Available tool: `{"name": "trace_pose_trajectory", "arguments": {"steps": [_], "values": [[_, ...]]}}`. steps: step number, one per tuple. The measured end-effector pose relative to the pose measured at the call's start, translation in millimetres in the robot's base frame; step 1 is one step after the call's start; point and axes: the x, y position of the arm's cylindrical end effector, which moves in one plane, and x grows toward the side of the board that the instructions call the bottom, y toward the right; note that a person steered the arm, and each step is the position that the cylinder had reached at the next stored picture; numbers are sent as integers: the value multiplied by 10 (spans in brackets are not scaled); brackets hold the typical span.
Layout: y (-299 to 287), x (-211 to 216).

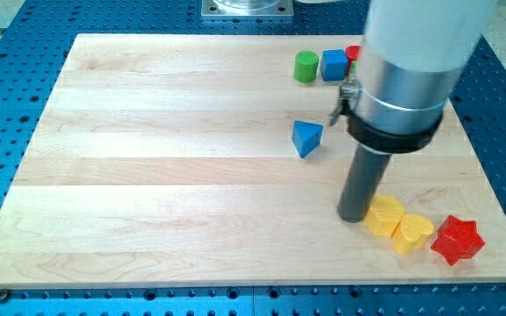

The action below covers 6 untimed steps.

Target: Place your arm vertically above the hexagon

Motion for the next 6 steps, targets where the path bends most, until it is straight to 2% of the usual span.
{"name": "trace_pose_trajectory", "arguments": {"steps": [2, 4, 6], "values": [[-310, -99], [-310, -99], [-172, -607]]}}
